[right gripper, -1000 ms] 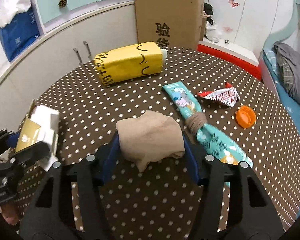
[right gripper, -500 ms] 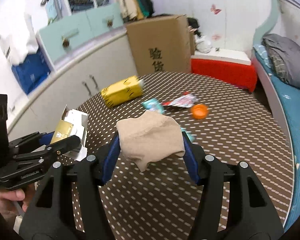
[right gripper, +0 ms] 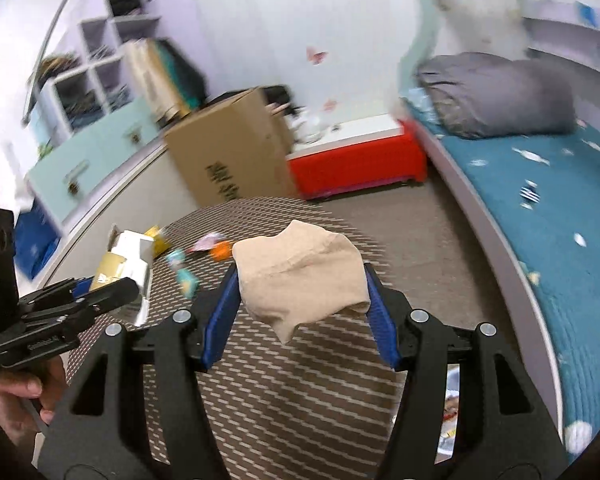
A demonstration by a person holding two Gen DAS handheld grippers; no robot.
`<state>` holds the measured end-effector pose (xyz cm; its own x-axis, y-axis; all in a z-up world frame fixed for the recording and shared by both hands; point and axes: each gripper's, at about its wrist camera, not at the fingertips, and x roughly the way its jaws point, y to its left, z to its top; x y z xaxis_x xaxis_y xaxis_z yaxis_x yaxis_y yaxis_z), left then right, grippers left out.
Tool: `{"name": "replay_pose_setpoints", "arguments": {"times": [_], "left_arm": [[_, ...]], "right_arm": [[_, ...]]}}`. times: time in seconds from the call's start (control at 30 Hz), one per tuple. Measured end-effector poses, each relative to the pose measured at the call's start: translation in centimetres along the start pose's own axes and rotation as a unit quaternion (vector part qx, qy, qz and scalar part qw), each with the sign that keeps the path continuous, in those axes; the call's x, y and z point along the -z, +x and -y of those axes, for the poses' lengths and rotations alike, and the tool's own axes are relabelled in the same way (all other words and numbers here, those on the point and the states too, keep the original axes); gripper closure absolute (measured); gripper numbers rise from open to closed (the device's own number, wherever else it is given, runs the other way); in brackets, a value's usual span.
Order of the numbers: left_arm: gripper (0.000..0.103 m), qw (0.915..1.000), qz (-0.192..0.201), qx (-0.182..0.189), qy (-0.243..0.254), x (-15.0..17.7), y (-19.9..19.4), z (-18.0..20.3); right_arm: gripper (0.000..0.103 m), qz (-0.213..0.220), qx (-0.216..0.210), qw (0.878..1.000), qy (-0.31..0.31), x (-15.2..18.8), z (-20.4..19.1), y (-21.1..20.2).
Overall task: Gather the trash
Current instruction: 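Carry the cloth and medicine box over the wastebasket and open both tools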
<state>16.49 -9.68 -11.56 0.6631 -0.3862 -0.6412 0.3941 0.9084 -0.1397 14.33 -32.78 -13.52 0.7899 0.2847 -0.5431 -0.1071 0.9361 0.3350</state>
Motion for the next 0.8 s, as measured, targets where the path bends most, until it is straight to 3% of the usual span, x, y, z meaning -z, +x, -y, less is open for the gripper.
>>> {"name": "replay_pose_setpoints", "arguments": {"times": [0.23, 0.47, 0.8], "left_arm": [[0.056, 0.9968, -0.006, 0.057, 0.055, -1.5, 2.7, 8.4], [0.056, 0.9891, -0.035, 0.109, 0.093, -1.0, 6.0, 15.4], [0.056, 0.9746, -0.132, 0.140, 0.114, 1.0, 14.1, 21.9]], "right_arm": [[0.045, 0.033, 0.065, 0.995, 0.071, 1.0, 8.7, -5.1], [0.044, 0.038, 0.118, 0.984, 0.125, 3.5, 15.2, -8.5], [0.044, -0.012, 0.133, 0.966, 0.223, 8.0, 23.0, -6.4]]}}
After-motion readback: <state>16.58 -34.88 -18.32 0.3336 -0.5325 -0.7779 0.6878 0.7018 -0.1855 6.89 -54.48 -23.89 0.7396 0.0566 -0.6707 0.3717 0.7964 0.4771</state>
